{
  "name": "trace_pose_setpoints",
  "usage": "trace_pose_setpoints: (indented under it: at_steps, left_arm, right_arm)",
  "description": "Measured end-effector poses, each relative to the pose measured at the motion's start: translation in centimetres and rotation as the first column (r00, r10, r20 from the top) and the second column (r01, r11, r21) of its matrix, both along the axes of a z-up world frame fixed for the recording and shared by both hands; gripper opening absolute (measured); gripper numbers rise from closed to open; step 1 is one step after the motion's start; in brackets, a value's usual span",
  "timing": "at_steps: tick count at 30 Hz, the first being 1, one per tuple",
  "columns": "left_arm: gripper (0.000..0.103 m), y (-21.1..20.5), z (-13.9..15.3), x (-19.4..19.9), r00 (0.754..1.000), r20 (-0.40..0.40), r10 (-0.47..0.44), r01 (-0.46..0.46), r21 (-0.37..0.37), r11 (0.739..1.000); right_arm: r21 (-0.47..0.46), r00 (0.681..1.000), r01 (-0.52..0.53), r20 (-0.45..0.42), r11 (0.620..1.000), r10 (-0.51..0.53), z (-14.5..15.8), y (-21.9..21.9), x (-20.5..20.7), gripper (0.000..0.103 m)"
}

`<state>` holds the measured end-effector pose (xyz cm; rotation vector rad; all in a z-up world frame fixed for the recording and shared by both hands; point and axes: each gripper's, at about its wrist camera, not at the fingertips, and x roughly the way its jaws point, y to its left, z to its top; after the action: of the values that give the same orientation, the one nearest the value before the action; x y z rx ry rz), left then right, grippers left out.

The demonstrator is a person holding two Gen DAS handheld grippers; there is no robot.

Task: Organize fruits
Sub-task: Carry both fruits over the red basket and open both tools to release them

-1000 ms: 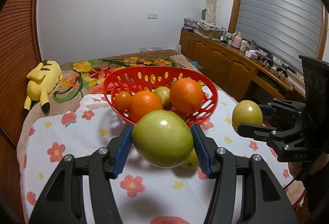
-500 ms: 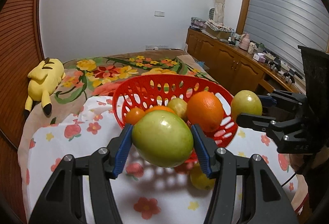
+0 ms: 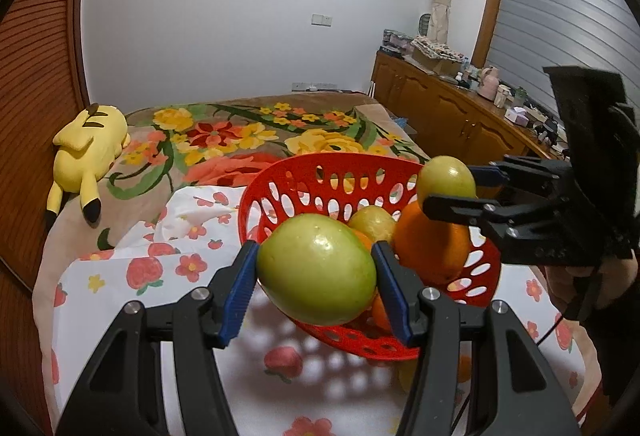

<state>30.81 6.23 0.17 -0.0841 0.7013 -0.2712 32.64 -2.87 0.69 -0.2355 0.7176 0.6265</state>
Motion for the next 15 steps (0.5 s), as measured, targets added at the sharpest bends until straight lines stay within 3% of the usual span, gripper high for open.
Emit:
trace_pose_setpoints:
  at_steps: [15]
  left_arm:
    - [0.056, 0.4, -0.8, 2.6, 1.000, -0.021, 0.000, 0.000, -0.008, 1.000]
  right_arm:
    - [-0.049, 0.997, -0.013, -0.073, 0.999, 0.010, -1.9, 1.8, 4.8, 0.058]
